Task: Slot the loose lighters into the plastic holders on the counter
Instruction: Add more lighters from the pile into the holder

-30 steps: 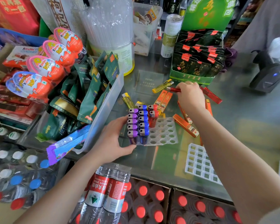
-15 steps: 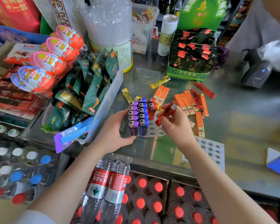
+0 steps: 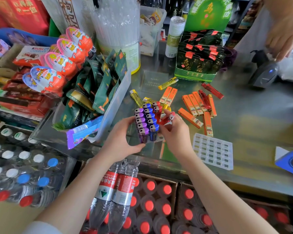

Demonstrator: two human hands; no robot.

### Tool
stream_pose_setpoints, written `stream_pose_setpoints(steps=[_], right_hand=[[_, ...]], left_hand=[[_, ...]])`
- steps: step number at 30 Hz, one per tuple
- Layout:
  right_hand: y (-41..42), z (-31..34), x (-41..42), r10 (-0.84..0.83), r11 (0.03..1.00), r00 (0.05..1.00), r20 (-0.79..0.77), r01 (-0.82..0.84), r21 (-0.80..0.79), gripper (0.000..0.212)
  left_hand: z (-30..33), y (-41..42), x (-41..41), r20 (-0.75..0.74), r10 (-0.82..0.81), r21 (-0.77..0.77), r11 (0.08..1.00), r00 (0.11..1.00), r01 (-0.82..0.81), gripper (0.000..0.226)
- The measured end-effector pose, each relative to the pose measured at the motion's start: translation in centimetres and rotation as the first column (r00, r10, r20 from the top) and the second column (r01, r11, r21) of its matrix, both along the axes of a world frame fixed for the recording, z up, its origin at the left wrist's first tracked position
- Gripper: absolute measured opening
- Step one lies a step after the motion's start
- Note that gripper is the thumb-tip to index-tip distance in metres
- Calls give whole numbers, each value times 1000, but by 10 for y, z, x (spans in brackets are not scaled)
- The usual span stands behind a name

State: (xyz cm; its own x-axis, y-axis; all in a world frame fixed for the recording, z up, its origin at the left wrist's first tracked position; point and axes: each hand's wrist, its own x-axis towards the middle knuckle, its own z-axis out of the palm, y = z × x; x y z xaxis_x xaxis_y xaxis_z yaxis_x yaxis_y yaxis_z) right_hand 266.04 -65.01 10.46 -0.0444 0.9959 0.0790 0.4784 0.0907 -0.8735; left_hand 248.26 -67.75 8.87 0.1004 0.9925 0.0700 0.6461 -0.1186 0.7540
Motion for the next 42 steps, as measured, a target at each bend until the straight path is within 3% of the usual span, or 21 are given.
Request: stream_pose_setpoints(steps=[3, 7, 11, 15, 21, 25, 28, 32, 36, 39, 42], right_hand=[[3, -1, 2, 28, 1000, 995, 98, -28, 1, 45], [7, -1, 6, 68, 993, 971, 228, -88, 80, 18], [10, -2, 6, 100, 984, 933, 346, -145, 107, 16], [14, 1, 9, 123, 980, 891, 438, -178, 86, 20], [23, 15, 22, 304, 952, 891, 337, -299, -67, 52], [14, 13, 27, 205, 978, 953, 224, -208, -10, 47], [12, 9, 29, 182, 972, 935, 306, -219, 91, 34], [40, 16, 51, -122, 974, 935, 333, 49, 221, 21], [72, 16, 78, -287, 958, 819, 497, 239, 159, 28], [85, 9, 90, -285, 956, 696, 659, 257, 143, 27], [94, 6, 94, -281, 954, 659, 698, 271, 129, 21]], left_hand=[[0, 1, 0, -9, -14, 14, 1000, 1000, 14, 75], [-1, 2, -2, -13, -34, 17, 999, 999, 34, 74], [-1, 3, -3, -9, -41, -2, 999, 999, 41, 74], [-1, 5, -3, -12, -45, -9, 999, 999, 44, 73], [7, 8, -3, -36, -73, -3, 997, 997, 73, 67], [12, 12, 1, -38, -109, 16, 994, 993, 109, 58], [11, 14, 2, -39, -116, 31, 993, 992, 118, 57], [9, 19, 3, -62, -120, 37, 992, 991, 122, 58], [10, 25, 8, -52, -119, 10, 993, 992, 120, 60], [10, 29, 12, -49, -136, -22, 991, 989, 135, 64], [12, 33, 14, -44, -165, -10, 986, 985, 165, 62]])
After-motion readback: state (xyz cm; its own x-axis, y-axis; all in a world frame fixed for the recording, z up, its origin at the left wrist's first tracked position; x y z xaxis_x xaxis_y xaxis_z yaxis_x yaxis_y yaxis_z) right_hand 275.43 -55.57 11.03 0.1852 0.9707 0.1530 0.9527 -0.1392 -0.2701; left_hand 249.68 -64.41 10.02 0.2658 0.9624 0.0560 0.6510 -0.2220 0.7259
